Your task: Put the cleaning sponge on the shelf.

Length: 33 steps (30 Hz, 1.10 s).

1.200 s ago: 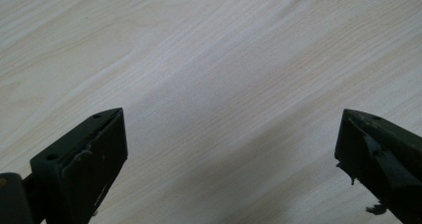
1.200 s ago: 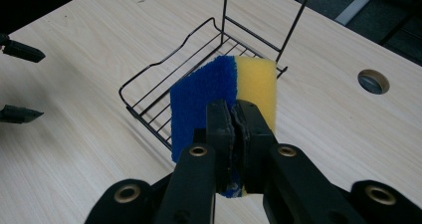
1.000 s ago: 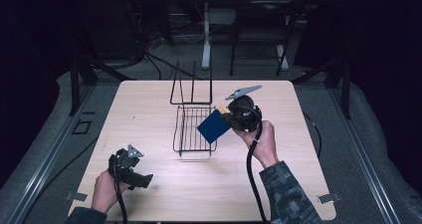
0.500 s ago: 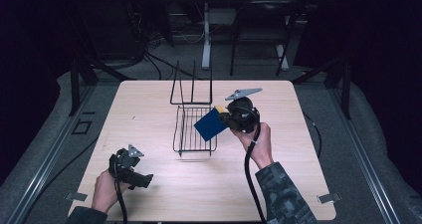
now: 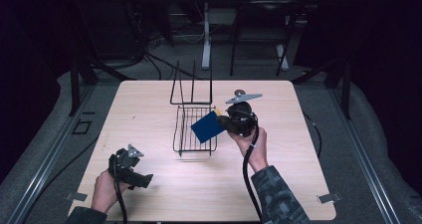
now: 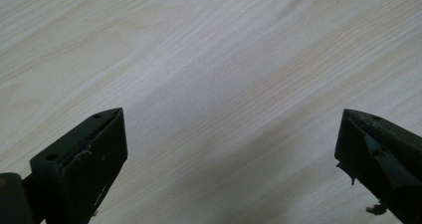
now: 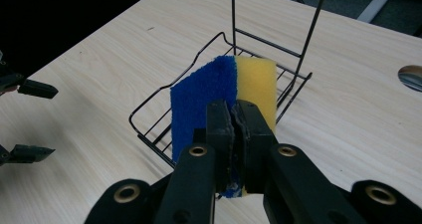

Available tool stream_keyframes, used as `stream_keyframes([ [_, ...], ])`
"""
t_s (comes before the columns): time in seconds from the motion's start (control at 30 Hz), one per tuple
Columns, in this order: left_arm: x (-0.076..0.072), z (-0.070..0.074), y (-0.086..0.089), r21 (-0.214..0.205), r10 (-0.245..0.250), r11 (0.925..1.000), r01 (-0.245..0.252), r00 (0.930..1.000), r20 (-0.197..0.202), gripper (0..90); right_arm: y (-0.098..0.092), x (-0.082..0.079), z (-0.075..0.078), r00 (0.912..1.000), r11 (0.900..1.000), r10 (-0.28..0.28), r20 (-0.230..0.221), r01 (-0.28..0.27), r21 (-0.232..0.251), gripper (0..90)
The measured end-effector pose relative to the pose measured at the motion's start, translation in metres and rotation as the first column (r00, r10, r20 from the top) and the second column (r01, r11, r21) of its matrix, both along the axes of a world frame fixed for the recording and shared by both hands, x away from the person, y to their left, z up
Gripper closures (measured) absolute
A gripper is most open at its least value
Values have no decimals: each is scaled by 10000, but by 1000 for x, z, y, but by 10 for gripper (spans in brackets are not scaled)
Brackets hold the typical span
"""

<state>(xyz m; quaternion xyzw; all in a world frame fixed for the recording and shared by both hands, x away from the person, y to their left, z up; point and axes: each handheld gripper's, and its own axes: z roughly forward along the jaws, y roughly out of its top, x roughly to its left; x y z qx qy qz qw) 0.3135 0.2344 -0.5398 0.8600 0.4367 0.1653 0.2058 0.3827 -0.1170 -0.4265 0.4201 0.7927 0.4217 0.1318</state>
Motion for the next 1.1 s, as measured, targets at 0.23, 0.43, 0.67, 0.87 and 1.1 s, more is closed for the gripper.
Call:
stream_keyframes([
  [0.23, 0, 0, 1, -1, -26, 10000, 26, 10000, -13, 3, 3, 3, -8, 9999, 9999, -34, -111, 35, 118, 858],
  [0.43, 0, 0, 1, -8, -35, 10000, 35, 10000, -21, 3, 5, 7, -15, 9997, 9998, -73, -228, 77, 175, 857],
  [0.67, 0, 1, 1, -37, -34, 10000, 34, 10000, 9, 3, 12, 11, -23, 9993, 9995, -54, -377, 66, 310, 857],
  [0.87, 0, 1, 1, -78, -2, 10000, 2, 10000, 27, 3, 19, 15, -31, 9985, 9991, -182, -508, 201, 376, 855],
  [1.1, 0, 1, 1, -106, -18, 9999, 18, 10000, 24, 3, 14, 23, -47, 9957, 9965, -564, -731, 607, 579, 845],
])
